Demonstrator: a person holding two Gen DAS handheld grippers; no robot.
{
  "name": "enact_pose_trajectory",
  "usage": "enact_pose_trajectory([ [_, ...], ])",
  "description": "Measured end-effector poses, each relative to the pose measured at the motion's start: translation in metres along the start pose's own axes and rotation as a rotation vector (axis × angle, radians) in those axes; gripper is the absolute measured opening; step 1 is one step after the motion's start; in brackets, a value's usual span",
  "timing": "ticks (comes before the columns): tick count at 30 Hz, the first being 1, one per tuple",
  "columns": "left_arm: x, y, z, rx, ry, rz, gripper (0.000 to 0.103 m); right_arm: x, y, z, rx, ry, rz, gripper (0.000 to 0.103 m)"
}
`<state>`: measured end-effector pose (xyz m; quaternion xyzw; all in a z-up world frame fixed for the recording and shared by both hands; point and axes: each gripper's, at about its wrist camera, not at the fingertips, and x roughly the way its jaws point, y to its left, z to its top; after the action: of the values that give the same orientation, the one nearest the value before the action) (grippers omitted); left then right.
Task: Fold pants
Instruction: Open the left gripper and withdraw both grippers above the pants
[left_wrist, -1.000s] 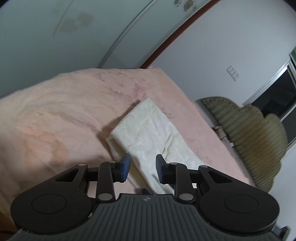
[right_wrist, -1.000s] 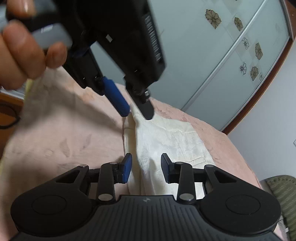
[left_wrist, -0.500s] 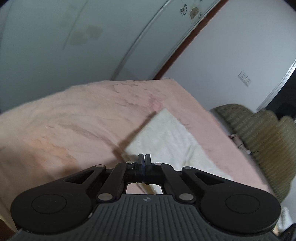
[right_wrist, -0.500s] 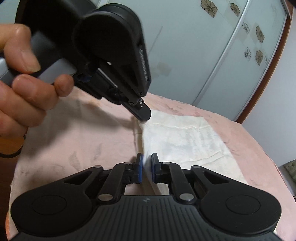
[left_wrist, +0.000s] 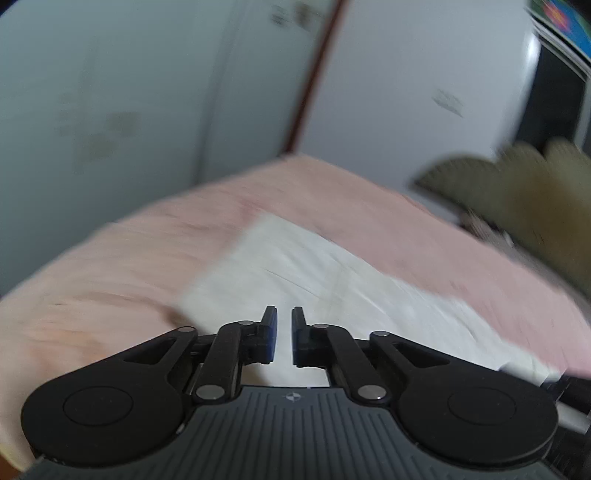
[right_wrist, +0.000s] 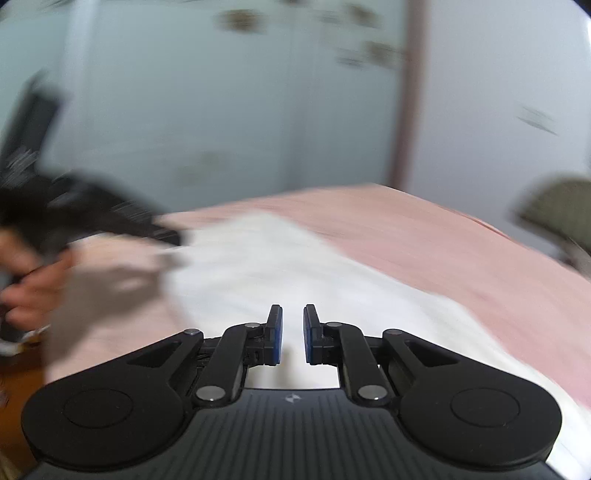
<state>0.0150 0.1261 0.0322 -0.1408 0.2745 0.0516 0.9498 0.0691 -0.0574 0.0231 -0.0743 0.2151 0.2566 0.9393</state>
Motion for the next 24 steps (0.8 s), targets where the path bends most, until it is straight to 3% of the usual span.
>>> enact_pose_trajectory([
  [2, 0.01, -0.016, -0.007, 0.072, 0.044, -0.023, 0.03, -0.017, -0.044, -0.012, 0.145, 0.037, -0.064, 0.013],
  [5, 0.026, -0.029, -0.024, 0.168, 0.105, 0.011, 0.033, -0.032, -0.081, -0.035, 0.268, 0.093, -0.135, 0.019],
  [9, 0.015, -0.039, -0.043, 0.325, 0.062, 0.069, 0.034, -0.036, -0.091, -0.074, 0.333, 0.209, -0.06, 0.019],
  [11, 0.005, -0.047, -0.044, 0.348, 0.037, 0.081, 0.032, -0.047, -0.09, -0.084, 0.315, 0.172, -0.056, 0.019],
  [14, -0.004, -0.075, -0.041, 0.41, -0.005, 0.015, 0.034, -0.054, -0.096, -0.081, 0.355, 0.146, -0.063, 0.02],
  [15, -0.003, -0.087, -0.043, 0.432, -0.017, -0.015, 0.037, -0.057, -0.096, -0.08, 0.354, 0.126, -0.077, 0.021],
  [17, 0.0, -0.111, -0.047, 0.483, -0.037, -0.065, 0.057, -0.05, -0.099, -0.079, 0.378, 0.117, -0.074, 0.025],
  [19, 0.013, -0.128, -0.059, 0.559, -0.023, -0.086, 0.07, -0.039, -0.104, -0.085, 0.396, 0.155, -0.039, 0.034],
  [21, 0.024, -0.138, -0.078, 0.63, 0.069, -0.085, 0.062, -0.043, -0.103, -0.089, 0.362, 0.159, -0.023, 0.034],
  [22, 0.024, -0.138, -0.085, 0.636, 0.087, -0.096, 0.053, -0.049, -0.106, -0.088, 0.378, 0.161, -0.014, 0.034],
  [24, 0.016, -0.141, -0.091, 0.647, 0.054, -0.089, 0.051, -0.07, -0.123, -0.09, 0.437, 0.129, -0.01, 0.034],
])
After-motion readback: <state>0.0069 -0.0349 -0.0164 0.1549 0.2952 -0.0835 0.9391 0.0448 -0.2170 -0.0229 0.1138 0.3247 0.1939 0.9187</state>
